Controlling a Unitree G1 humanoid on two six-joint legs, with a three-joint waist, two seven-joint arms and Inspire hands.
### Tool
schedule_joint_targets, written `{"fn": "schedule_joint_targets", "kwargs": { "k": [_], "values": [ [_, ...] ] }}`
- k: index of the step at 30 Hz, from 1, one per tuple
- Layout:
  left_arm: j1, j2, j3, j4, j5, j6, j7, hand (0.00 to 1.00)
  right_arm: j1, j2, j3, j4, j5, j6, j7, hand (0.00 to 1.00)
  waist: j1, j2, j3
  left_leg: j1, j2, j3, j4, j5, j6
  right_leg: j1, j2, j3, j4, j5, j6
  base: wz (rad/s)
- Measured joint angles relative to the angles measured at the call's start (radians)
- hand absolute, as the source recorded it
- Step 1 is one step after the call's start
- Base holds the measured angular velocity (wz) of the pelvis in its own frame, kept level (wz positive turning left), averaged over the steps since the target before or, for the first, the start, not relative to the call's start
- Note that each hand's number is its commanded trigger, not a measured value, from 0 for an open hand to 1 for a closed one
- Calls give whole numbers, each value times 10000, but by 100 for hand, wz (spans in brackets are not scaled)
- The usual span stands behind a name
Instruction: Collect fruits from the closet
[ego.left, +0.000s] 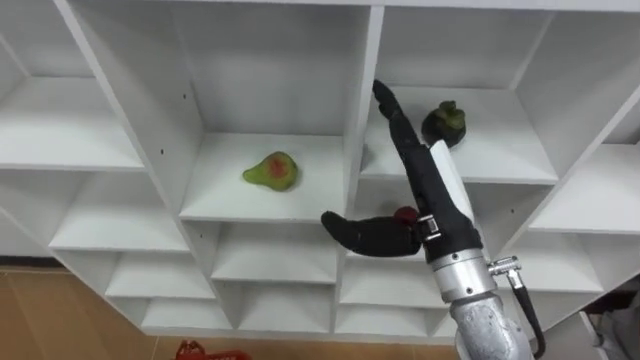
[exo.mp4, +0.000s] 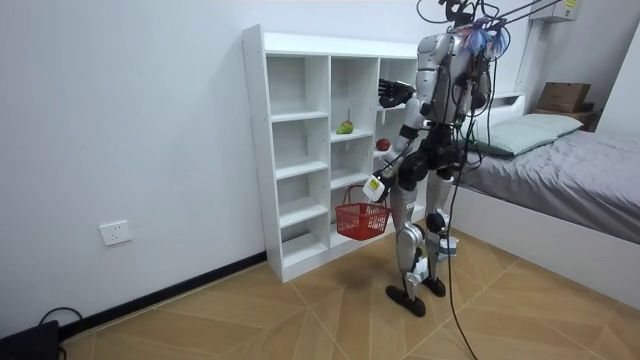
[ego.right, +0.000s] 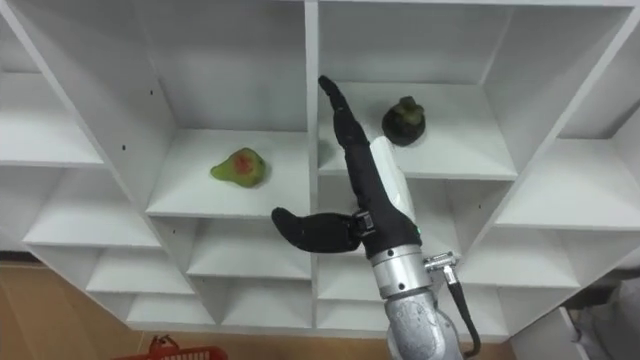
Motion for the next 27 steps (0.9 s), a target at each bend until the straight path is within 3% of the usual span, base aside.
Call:
{"fn": "schedule_joint_targets", "kwargs": {
  "k": [13,27],
  "values": [
    [2,-3,14,-12,21,1,4,100,0,0,-134,-22,-41,149,130,0,-156,-5,-10,-120,-5,5,-1,0,0,-5,-18,-140,-57,-1,1,3],
    [63,-39,231,34,17,10,25,100,-24,19,-1221,-902,-1154,198,-503,0,-143,-52,-31,-60,-13,2,-1,0,0,31,-22,-124,-20,-1,3,0]
  ]
}}
